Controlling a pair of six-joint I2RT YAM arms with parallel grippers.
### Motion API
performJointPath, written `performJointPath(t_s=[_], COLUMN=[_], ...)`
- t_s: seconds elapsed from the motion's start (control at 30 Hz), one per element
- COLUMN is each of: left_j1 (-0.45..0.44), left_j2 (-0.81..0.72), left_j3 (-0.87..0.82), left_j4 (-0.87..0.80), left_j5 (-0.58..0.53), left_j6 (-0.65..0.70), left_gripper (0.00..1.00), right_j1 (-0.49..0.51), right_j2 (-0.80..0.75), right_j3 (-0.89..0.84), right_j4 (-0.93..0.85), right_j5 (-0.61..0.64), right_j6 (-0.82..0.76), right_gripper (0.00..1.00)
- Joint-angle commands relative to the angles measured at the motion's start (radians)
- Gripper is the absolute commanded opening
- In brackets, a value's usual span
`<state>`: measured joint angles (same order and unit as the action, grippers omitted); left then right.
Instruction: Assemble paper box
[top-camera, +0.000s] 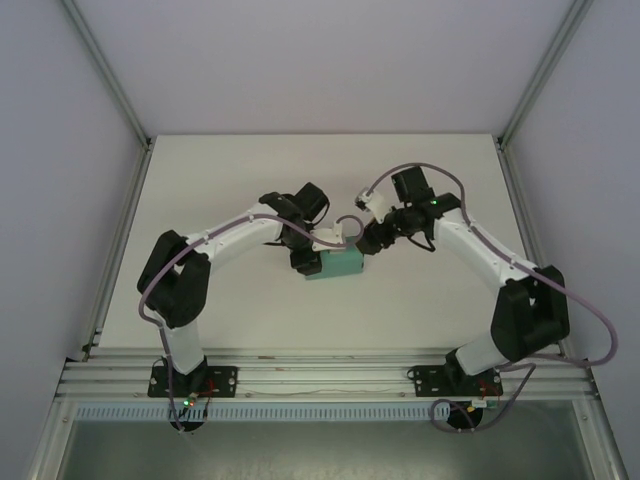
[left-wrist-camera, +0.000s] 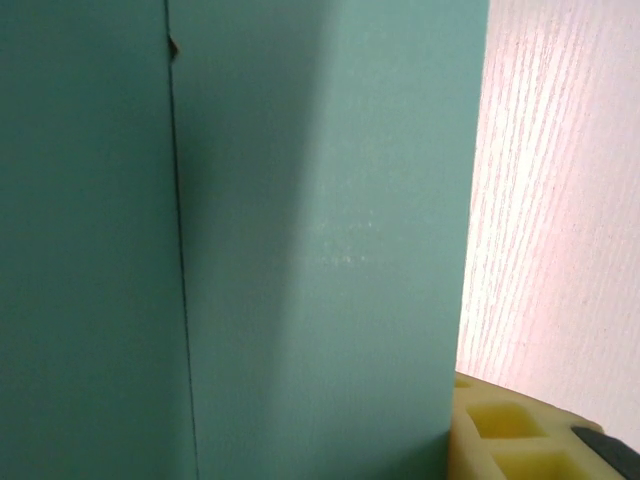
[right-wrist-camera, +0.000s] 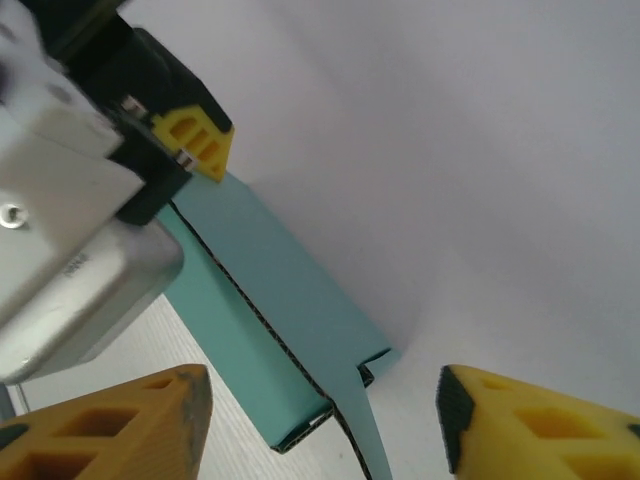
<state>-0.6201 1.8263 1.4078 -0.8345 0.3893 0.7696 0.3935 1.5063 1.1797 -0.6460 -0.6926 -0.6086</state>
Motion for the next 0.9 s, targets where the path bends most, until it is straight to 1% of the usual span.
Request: performJointPath(t_s=[0.0,0.13,0.2,0.27,0.37,0.43,0.5,0.57,0.67,0.7,0.77,0.83,0.87], left_j1=[-0.007,-0.007,-0.007,-0.007,-0.007,-0.007,-0.007,-0.007,-0.007,-0.006,-0.007,-0.007,-0.007], left_j2=[0.038,0.043,0.045,0.047,0.048,0.049,0.050,0.053,0.054,0.056,0.055,0.055,0.054], left_j3=[0.011,0.011,0.013,0.015,0.019,0.023,0.026,0.032,0.034,0.032,0.027,0.025,0.024], left_j4=[-0.049,-0.049,-0.052,-0.052,-0.051,-0.045,-0.031,-0.012,0.017,0.025,0.038,0.045,0.048], left_j5=[0.036,0.032,0.026,0.022,0.026,0.027,0.026,0.020,0.013,0.014,0.014,0.013,0.011], left_j6=[0.029,0.032,0.031,0.027,0.029,0.024,0.008,-0.016,-0.045,-0.053,-0.062,-0.068,-0.070], left_gripper=[0.46,0.46,0.46,0.46,0.46,0.46,0.45,0.46,0.46,0.46,0.46,0.46,0.47], right_j1=[0.016,0.024,0.025,0.026,0.029,0.032,0.038,0.048,0.084,0.103,0.140,0.156,0.162], right_j2=[0.025,0.035,0.032,0.022,0.007,0.002,-0.003,-0.009,-0.036,-0.048,-0.075,-0.081,-0.078], right_j3=[0.045,0.047,0.045,0.039,0.023,0.018,0.008,-0.002,-0.061,-0.085,-0.148,-0.214,-0.234], right_j4=[-0.087,-0.103,-0.109,-0.099,-0.067,-0.052,-0.024,0.021,0.167,0.203,0.302,0.399,0.422], right_j5=[0.052,0.073,0.104,0.134,0.157,0.154,0.140,0.134,0.170,0.196,0.327,0.396,0.412], right_j6=[-0.036,-0.039,-0.031,-0.019,-0.005,0.007,0.046,0.129,0.350,0.420,0.578,0.735,0.784], right_gripper=[0.49,0.43,0.41,0.37,0.22,0.11,0.03,0.00,0.00,0.00,0.00,0.00,0.00])
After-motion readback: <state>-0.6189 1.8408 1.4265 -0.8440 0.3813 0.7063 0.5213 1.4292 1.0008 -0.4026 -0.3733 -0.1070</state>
